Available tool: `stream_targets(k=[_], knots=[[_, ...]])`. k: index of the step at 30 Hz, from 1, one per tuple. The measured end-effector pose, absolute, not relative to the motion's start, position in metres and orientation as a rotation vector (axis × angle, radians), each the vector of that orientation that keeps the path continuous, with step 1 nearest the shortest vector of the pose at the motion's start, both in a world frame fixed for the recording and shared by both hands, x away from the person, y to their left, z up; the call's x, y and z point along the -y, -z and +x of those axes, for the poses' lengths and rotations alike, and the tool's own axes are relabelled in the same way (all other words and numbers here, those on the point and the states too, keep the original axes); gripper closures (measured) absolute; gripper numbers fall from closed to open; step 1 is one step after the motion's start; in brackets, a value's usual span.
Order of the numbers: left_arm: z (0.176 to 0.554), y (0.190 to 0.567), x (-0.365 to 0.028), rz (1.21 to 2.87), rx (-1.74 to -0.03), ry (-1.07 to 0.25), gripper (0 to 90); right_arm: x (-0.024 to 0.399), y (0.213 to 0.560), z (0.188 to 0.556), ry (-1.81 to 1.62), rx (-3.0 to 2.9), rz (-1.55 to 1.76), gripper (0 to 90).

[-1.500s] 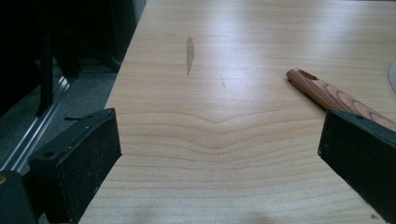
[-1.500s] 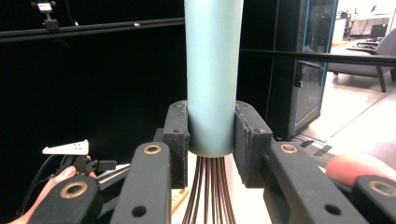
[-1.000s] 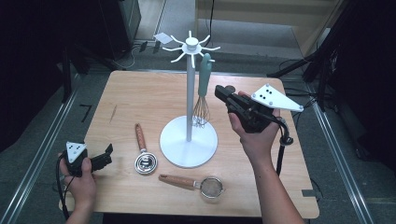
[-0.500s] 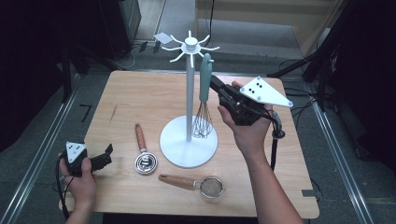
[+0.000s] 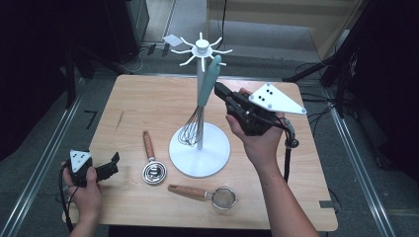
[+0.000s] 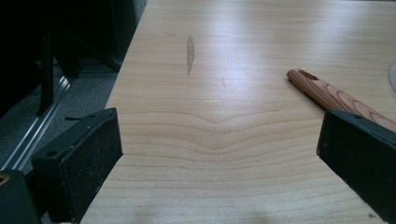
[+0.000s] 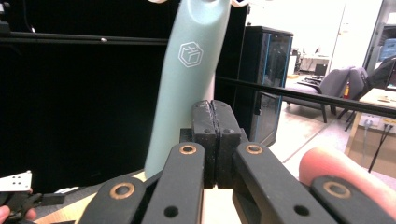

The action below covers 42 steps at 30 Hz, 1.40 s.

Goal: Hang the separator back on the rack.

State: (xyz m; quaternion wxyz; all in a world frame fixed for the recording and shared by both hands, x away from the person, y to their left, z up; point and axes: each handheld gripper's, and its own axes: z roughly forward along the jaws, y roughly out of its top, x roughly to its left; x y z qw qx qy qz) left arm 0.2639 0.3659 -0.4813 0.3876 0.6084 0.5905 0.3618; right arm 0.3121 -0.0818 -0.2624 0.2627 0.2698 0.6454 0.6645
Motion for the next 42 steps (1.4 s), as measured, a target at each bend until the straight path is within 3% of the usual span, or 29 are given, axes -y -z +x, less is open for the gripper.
stream_targets(k=[18, 42], knots=[[0.264, 0.481, -0.366, 1.545, -1.5, -0.918, 0.3, 0.086, 0.246, 0.327, -1.845, -1.69, 0.768, 90.0], [0.264, 0.481, -0.365, 1.548, -1.5, -0.927, 0.3, 0.066, 0.243, 0.311, -1.831, -1.738, 0.703, 90.0]])
